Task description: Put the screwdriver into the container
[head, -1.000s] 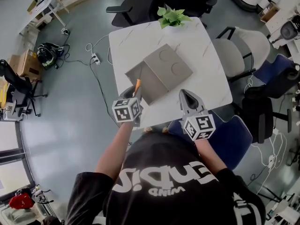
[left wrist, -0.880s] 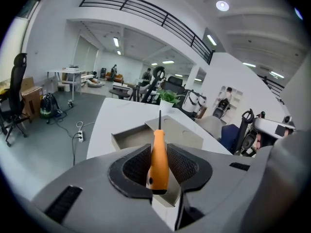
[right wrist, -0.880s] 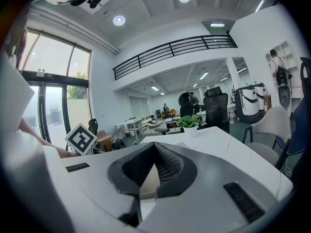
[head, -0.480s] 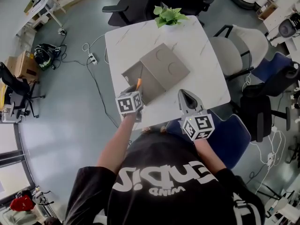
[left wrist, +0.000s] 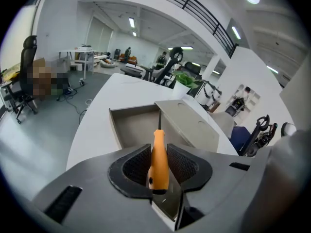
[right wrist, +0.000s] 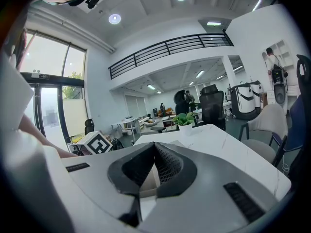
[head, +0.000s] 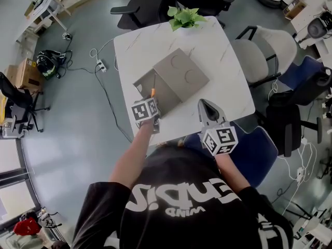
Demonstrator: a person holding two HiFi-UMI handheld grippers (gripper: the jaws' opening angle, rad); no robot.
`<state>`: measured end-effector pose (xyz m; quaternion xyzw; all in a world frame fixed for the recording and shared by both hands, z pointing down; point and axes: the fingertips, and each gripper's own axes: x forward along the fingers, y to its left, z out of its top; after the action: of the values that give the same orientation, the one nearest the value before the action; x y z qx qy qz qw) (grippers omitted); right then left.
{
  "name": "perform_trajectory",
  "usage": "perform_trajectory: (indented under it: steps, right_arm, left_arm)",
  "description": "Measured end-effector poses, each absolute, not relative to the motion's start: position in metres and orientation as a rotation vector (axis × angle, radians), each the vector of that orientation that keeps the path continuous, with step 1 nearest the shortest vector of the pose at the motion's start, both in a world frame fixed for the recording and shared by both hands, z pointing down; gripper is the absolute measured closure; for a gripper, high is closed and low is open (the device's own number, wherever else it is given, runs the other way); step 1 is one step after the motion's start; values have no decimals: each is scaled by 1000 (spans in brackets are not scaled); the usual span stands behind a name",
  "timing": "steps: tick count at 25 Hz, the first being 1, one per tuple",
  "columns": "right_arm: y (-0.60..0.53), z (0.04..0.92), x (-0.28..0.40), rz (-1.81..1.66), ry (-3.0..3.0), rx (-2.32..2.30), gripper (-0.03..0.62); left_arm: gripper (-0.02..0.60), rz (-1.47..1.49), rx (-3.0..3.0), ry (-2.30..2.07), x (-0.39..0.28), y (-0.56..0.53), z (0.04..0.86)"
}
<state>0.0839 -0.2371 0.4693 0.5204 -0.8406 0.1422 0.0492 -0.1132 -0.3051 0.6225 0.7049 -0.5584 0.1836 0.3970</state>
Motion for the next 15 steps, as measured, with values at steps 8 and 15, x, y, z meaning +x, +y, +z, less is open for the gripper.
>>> perform_trajectory:
  steps: [8,15]
  right_arm:
    - [-244,475,84,450,-2557,1577,582]
    - [-250,479,87,467,-2556,1571,582]
  left_arm:
    - [466,514,1714,-1411,-110,-306,641]
    - [466,590,1693,-1382,-107,-307,649]
